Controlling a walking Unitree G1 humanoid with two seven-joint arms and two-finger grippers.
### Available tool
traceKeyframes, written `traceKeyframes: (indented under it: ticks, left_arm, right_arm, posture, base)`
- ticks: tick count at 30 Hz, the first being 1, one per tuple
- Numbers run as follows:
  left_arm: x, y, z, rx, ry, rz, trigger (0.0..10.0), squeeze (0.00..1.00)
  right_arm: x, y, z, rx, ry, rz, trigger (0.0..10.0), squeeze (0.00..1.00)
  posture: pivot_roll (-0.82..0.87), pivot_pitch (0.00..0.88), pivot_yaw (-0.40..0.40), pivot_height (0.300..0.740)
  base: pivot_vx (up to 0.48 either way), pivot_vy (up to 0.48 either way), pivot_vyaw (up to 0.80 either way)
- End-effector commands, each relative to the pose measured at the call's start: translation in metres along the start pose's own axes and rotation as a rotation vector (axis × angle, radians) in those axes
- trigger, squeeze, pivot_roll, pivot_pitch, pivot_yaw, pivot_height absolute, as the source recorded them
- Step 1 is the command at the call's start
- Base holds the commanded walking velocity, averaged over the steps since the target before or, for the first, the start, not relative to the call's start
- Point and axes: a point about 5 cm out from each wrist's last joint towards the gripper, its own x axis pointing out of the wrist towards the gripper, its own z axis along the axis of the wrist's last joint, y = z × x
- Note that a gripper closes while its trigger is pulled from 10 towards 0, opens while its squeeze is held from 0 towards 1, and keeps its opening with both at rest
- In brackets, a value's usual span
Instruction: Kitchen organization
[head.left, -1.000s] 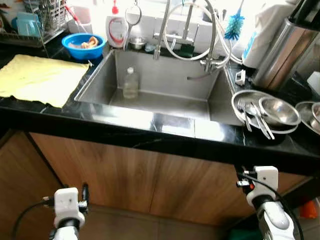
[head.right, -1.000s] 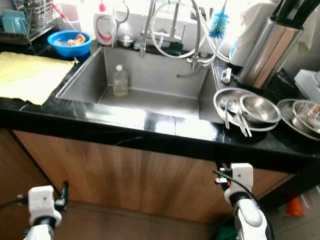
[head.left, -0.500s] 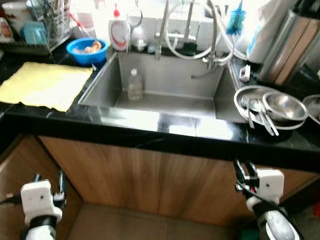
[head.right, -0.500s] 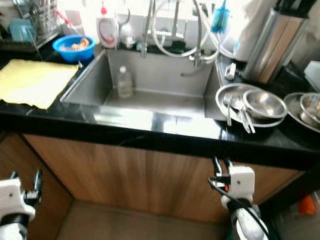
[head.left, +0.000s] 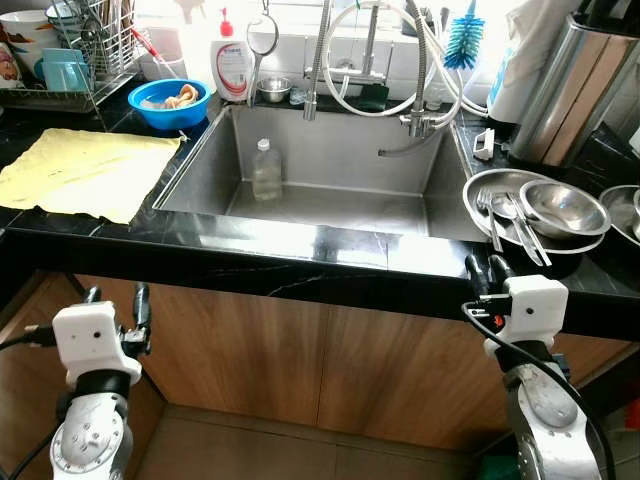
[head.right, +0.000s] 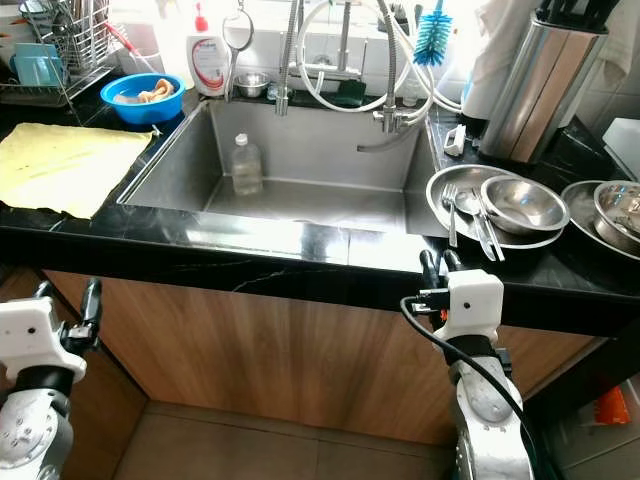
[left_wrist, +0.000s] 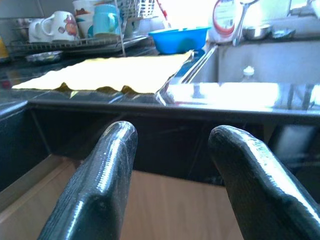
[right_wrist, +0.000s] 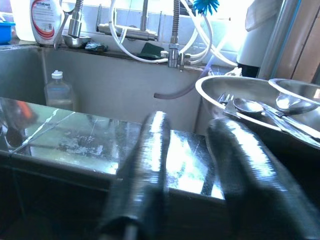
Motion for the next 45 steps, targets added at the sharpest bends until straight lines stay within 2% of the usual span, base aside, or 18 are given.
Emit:
traceKeyframes:
  ticks: [1, 7, 10, 11, 12, 18, 26, 30, 43, 45]
  left_arm:
    - [0.004, -0.004, 0.000, 0.001, 0.010, -0.009, 10.0, 0.00]
    - [0.008, -0.012, 0.001, -0.016, 0.010, -0.043, 10.0, 0.00]
    - [0.006, -0.016, -0.002, -0.015, 0.029, -0.072, 10.0, 0.00]
    - [0.006, -0.016, -0.002, -0.014, 0.029, -0.073, 10.0, 0.00]
    - [0.006, -0.016, -0.002, -0.014, 0.030, -0.074, 10.0, 0.00]
    - [0.007, -0.018, -0.003, -0.002, 0.038, -0.099, 10.0, 0.00]
    - [0.007, -0.022, -0.002, -0.004, 0.033, -0.129, 10.0, 0.00]
    - [0.016, -0.028, 0.005, -0.009, -0.008, -0.143, 10.0, 0.00]
    - [0.018, -0.037, 0.006, -0.008, -0.017, -0.176, 10.0, 0.00]
    - [0.019, -0.039, 0.006, -0.005, -0.018, -0.181, 10.0, 0.00]
  right_arm:
    - [0.003, 0.001, 0.000, 0.002, 0.011, -0.004, 10.0, 0.96]
    - [0.004, 0.003, 0.000, 0.004, 0.017, -0.018, 10.0, 0.99]
    - [0.001, 0.003, -0.001, -0.009, 0.028, -0.025, 10.0, 0.94]
    - [0.001, 0.002, -0.001, -0.011, 0.032, -0.029, 10.0, 0.15]
    - [0.001, 0.002, -0.002, -0.012, 0.036, -0.034, 10.0, 0.00]
    - [0.002, 0.006, -0.006, -0.015, 0.057, -0.039, 10.0, 0.00]
    - [0.015, -0.002, -0.001, -0.040, 0.041, -0.103, 10.0, 0.00]
    - [0.018, -0.002, 0.001, -0.043, 0.026, -0.114, 10.0, 0.00]
    - [0.015, -0.004, -0.006, -0.056, 0.078, -0.139, 10.0, 0.00]
    - [0.016, -0.005, -0.008, -0.042, 0.090, -0.143, 10.0, 1.00]
  posture:
    - [-0.04, 0.000, -0.010, 0.740]
    - [-0.04, 0.000, -0.005, 0.740]
    - [-0.05, 0.000, -0.002, 0.740]
    - [-0.05, 0.000, -0.003, 0.740]
    - [-0.05, 0.000, -0.001, 0.740]
    - [-0.05, 0.000, 0.003, 0.740]
    - [-0.05, 0.000, 0.004, 0.740]
    - [-0.05, 0.000, 0.000, 0.740]
    - [-0.07, 0.000, -0.001, 0.740]
    - [-0.07, 0.000, -0.003, 0.740]
  base:
    - [0.000, 0.000, 0.00]
    - [0.000, 0.000, 0.00]
    - [0.000, 0.000, 0.00]
    - [0.000, 0.000, 0.00]
    - [0.000, 0.000, 0.00]
    - [0.000, 0.000, 0.00]
    - [0.000, 0.000, 0.00]
    - [0.000, 0.000, 0.00]
    - [0.000, 0.000, 0.00]
    - [0.000, 0.000, 0.00]
